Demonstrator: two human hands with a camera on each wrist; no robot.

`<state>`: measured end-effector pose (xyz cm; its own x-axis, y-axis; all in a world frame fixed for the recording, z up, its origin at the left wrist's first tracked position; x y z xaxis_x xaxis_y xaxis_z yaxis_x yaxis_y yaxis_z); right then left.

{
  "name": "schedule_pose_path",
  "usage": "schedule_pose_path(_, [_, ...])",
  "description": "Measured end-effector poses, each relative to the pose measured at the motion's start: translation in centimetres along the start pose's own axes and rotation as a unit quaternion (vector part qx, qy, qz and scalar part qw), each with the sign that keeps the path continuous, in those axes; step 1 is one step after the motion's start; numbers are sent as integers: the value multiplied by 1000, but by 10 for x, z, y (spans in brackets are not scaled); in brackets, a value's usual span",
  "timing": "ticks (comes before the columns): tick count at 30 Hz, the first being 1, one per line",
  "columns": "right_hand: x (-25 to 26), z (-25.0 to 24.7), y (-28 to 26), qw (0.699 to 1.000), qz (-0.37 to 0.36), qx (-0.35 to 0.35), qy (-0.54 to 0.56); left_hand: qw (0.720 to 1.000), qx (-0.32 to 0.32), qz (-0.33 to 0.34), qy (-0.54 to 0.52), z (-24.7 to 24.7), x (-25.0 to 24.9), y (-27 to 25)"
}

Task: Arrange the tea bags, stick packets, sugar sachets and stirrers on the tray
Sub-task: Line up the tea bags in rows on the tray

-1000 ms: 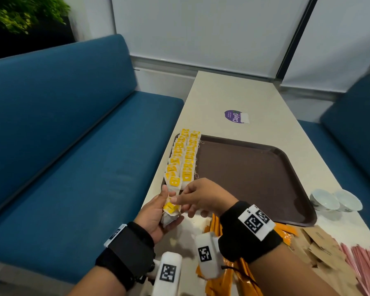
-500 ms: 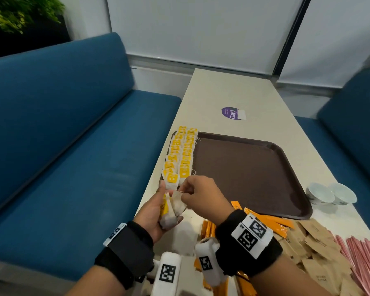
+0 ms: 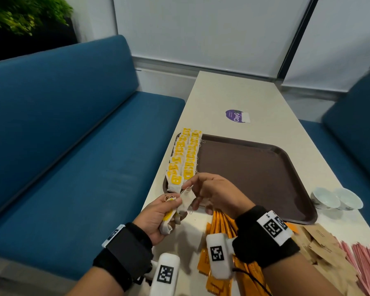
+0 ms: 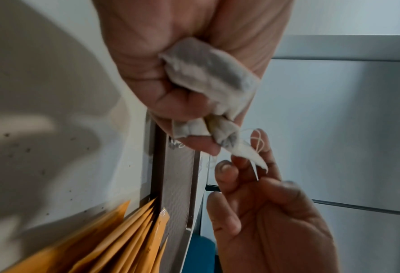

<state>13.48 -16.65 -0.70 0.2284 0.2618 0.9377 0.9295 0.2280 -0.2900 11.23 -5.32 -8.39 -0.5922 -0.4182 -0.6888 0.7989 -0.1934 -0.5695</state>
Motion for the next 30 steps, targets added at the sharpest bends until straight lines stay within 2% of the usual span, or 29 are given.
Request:
schedule_pose_path(3, [-2,-2,1,997,-23,40,-67,999,21,-37,7,2,4,-2])
schedule_pose_path(5, [-2,-3,2,991,-38,42,-119,998,32,-52,1,5,6,-5])
schedule_pose_path(12, [0,-36,15,994,-21,-102,-23,998,-24,-41,-30,-7,-1,2])
schedule_pose_path(15, [-3,-42,32,988,0,-137,-74,998,-32,-41,-37,-12,-2,4])
schedule_pose_path(18, [-12,-34,52,974,37,-138,-177,998,-33,-44,-44,-12,-2,4])
schedule_pose_path(23, [-33,-21,83,947,98,-114,-283,998,-29,-36,-51,-11,-9,3])
schedule_pose_path(30, [-33,-21,97,947,109,-136,-270,998,-39,-19,-41,-20,-14,5])
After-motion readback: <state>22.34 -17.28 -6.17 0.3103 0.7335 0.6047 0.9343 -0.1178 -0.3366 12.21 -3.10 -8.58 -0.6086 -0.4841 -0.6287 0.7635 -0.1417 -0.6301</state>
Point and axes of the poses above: each hand's wrist, its own y-axis towards the middle knuckle, its own z-axis out of the palm, x = y × z, the point moved 8 cm from there along y, towards the middle knuckle, and after that the axes turned 7 degrees about -x, right-handed, at the moved point
